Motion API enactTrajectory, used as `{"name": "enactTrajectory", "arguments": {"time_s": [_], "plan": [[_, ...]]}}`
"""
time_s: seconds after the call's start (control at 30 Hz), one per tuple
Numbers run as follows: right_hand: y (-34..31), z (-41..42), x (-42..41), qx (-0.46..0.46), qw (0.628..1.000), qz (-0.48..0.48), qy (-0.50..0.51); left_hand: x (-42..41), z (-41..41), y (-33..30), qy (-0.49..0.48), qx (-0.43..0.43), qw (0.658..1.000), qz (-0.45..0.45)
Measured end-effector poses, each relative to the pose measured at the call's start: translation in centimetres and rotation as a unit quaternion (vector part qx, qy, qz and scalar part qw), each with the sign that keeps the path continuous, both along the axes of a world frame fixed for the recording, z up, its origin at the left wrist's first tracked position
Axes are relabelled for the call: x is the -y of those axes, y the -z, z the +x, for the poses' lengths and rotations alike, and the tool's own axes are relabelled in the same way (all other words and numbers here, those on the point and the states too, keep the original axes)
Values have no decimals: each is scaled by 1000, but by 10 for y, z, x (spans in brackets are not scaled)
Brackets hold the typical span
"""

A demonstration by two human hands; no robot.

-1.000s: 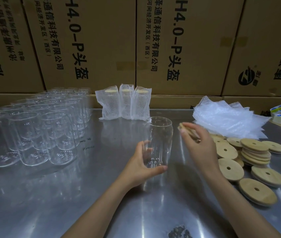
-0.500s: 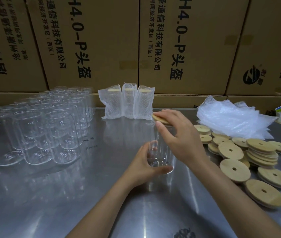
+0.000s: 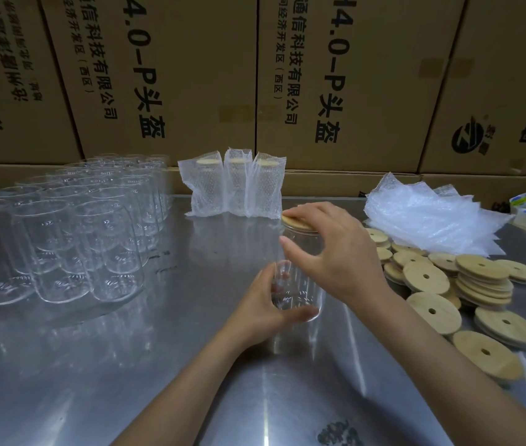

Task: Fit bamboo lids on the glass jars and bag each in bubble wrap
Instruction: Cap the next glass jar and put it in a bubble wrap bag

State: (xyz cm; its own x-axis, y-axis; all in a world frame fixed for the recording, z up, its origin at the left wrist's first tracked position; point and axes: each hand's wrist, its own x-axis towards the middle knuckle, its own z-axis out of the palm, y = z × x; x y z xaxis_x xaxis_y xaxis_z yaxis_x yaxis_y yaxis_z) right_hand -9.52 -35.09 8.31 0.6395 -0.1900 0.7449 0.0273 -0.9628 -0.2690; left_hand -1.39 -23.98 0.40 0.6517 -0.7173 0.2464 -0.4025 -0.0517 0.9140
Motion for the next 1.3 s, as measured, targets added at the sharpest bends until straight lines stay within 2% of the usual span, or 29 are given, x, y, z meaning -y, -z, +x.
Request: {"name": "enactTrajectory", "arguments": {"time_s": [0.3,0.43,0.5,0.63,0.77,0.87,1.0,1.07,1.17,1.23,1.3], "plan": [[14,3,0,54,998,20,-31,2,-1,-2,5,14,1000,7],[15,5,20,94,965,201,-141,1,1,3,-1,11,1000,4],[19,12,46,115,958,249,-88,2,3,5,-7,18,1000,6],[30,36,116,-7,970,213,118,5,7,9,-8,22,1000,11],[36,55,160,-157,948,151,232,8,11,11,-8,28,999,18],[36,68,173,-247,920,136,270,9,12,12,-17,33,999,28],[36,85,175,-287,904,135,287,10,12,14,-21,43,998,32],[34,89,175,-248,910,137,303,10,13,14,-22,45,998,35],[31,88,172,-97,939,154,292,12,13,14,-18,49,998,38],[24,82,163,18,944,227,238,12,14,15,-15,49,998,37],[13,78,150,94,937,291,167,13,15,16,-14,50,998,37]]}}
